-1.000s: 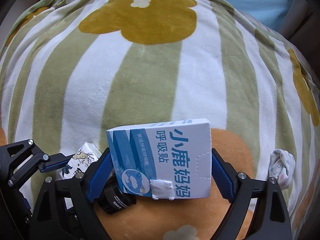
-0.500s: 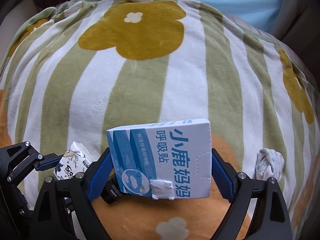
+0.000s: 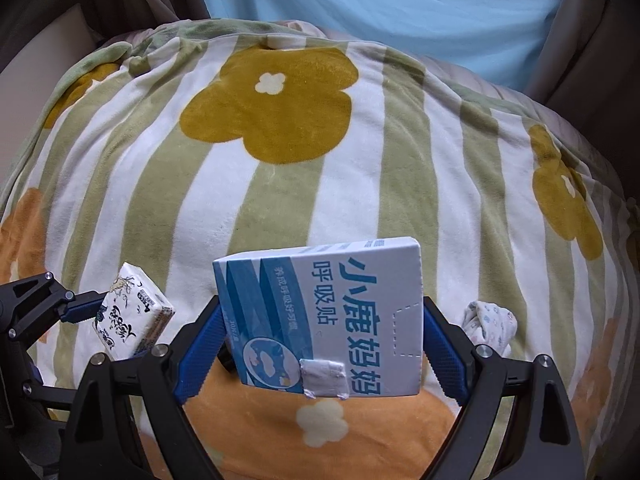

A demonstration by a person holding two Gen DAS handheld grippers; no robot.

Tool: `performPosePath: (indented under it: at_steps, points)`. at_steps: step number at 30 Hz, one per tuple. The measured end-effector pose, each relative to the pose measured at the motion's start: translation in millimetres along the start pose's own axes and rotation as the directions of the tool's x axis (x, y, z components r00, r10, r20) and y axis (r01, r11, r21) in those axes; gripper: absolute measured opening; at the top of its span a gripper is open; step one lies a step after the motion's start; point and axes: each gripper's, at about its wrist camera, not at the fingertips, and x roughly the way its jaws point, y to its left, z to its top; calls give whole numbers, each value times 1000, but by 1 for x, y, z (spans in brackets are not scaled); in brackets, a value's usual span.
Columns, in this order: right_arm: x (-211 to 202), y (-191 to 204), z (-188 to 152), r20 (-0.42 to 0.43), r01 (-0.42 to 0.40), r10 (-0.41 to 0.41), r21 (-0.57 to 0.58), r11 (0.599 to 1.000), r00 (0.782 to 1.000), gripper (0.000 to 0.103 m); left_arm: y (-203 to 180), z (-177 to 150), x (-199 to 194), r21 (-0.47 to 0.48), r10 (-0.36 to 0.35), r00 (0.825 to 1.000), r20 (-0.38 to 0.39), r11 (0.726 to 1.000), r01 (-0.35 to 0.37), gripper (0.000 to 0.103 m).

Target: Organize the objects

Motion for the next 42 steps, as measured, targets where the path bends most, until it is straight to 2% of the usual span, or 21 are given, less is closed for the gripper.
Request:
performPosePath:
  at_steps: [12,24,30,33,42]
  points:
    - [-76,-22,-29,61,-17,19,-20,1000,998,89,-40,-25,-77,-64,83,994,64,995,-79,44]
    - [-142,-38,-102,62,-58,61,-53,997,996,89,-98,-82,-128,-157,141,988,59,979,-130,44]
    - [-157,-43,-147,26,-90,92,-57,994,995,89,-122,-115,-133,-201,150,988,27,969,-142,44]
    - [-157,-44,-166,4,-100,101,-54,994,995,89,-137,-131,-129,-200,183,983,5,964,-178,44]
    - [-134,-41,-211,-55,-116,113,-53,992,992,89,-164,-167,-97,-255,155,987,-46,953,-162,44]
